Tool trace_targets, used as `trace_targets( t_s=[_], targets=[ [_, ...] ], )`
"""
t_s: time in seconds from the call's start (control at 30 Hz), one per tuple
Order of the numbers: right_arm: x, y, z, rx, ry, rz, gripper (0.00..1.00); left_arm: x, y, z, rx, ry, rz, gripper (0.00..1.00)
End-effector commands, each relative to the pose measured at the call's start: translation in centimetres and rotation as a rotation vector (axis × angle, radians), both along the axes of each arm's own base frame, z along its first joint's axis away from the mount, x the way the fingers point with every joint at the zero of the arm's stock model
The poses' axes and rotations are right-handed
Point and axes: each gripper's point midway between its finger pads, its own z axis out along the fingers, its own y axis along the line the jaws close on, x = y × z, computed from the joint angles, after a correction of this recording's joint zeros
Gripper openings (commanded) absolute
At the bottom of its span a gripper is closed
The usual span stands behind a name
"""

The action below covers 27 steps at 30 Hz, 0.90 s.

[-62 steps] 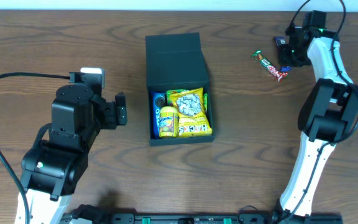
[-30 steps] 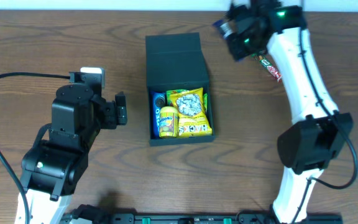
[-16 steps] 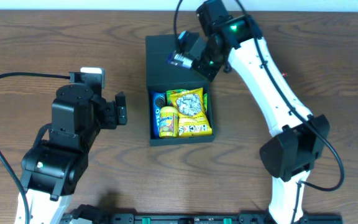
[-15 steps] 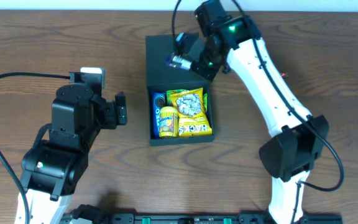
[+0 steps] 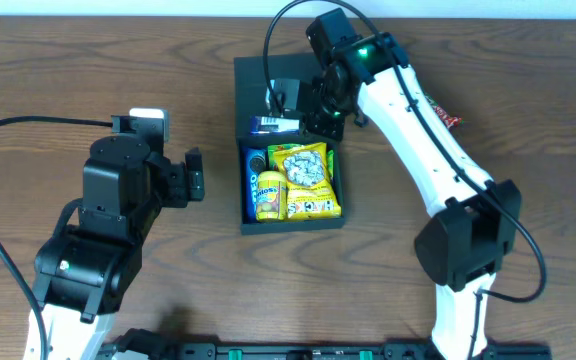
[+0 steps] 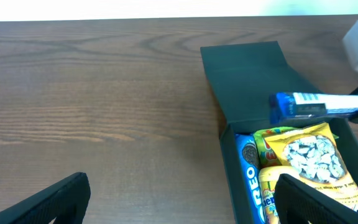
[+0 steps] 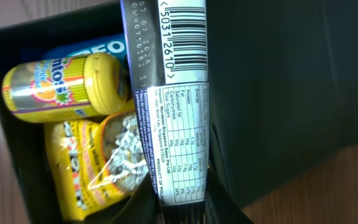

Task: Pack container
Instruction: 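Carry the Milo bar over the box and drop it inside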

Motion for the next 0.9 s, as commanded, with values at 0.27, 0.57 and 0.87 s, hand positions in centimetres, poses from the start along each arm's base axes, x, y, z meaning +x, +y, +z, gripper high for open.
trace_targets(
  t_s=[0.27, 0.57, 0.87],
  targets=[
    [-0.7, 1.3, -4.0, -0.004, 0.022, 0.087, 0.01, 0.2, 0.4, 0.7, 0.017, -0.021, 0.009, 0.95],
    [0.1, 0.7, -5.3, -0.045, -0.021, 0.099, 0.99, 0.1, 0.4, 0.7, 0.018, -0.017, 0.009, 0.95],
    [5.6, -1.1, -4.3, -0.129, -0.190, -0.230, 0.95, 0.0, 0.4, 0.5, 0.021, -0.008, 0.009, 0.96]
  ],
)
